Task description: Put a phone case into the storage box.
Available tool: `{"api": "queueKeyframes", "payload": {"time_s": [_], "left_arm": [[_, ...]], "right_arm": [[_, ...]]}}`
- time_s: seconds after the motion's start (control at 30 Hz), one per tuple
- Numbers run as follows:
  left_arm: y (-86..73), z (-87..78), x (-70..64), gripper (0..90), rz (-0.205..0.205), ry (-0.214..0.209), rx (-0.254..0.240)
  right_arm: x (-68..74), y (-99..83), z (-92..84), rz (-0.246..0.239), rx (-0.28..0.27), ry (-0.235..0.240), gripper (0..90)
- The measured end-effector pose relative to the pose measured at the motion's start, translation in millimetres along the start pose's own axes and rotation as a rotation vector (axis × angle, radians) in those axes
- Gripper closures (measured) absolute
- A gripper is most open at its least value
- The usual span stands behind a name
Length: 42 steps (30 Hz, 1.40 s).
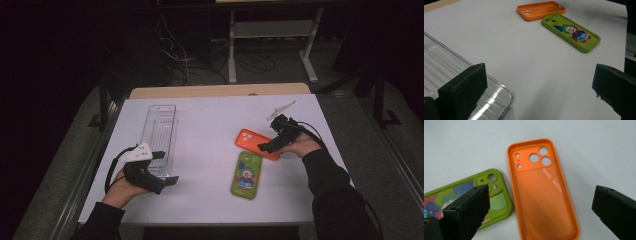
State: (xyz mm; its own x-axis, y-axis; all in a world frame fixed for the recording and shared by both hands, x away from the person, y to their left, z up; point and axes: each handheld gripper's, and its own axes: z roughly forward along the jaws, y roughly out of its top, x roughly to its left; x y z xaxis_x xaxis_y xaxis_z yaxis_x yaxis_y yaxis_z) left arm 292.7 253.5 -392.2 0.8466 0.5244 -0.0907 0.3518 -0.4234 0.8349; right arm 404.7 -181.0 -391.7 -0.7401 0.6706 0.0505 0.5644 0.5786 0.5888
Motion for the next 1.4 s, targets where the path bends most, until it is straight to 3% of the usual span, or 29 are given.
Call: {"api": "queueKeyframes", "payload": {"time_s": [0.33,0.5,0.8,1.4], "left_arm": [[-0.4,1.3,-0.1,0.0,0.003,-0.001,-0.002],[-0.3,0.7,-0.2,0.0,0.001,0.0,0.001],[-0.4,0.2,0.4,0.0,0.002,0.001,0.004],[-0.7,0.9,0.6,0.0,0.004,0.001,0.005]], "right_arm": [[-15.6,9.7,14.2,-0.005,0.018,0.023,1.1],[-18.6,12.4,25.6,-0.018,0.049,0.038,5.9],[-13.4,14.4,40.5,-0.046,0.092,0.079,12.8],[-13.3,13.8,54.9,-0.077,0.131,0.069,13.1]]}}
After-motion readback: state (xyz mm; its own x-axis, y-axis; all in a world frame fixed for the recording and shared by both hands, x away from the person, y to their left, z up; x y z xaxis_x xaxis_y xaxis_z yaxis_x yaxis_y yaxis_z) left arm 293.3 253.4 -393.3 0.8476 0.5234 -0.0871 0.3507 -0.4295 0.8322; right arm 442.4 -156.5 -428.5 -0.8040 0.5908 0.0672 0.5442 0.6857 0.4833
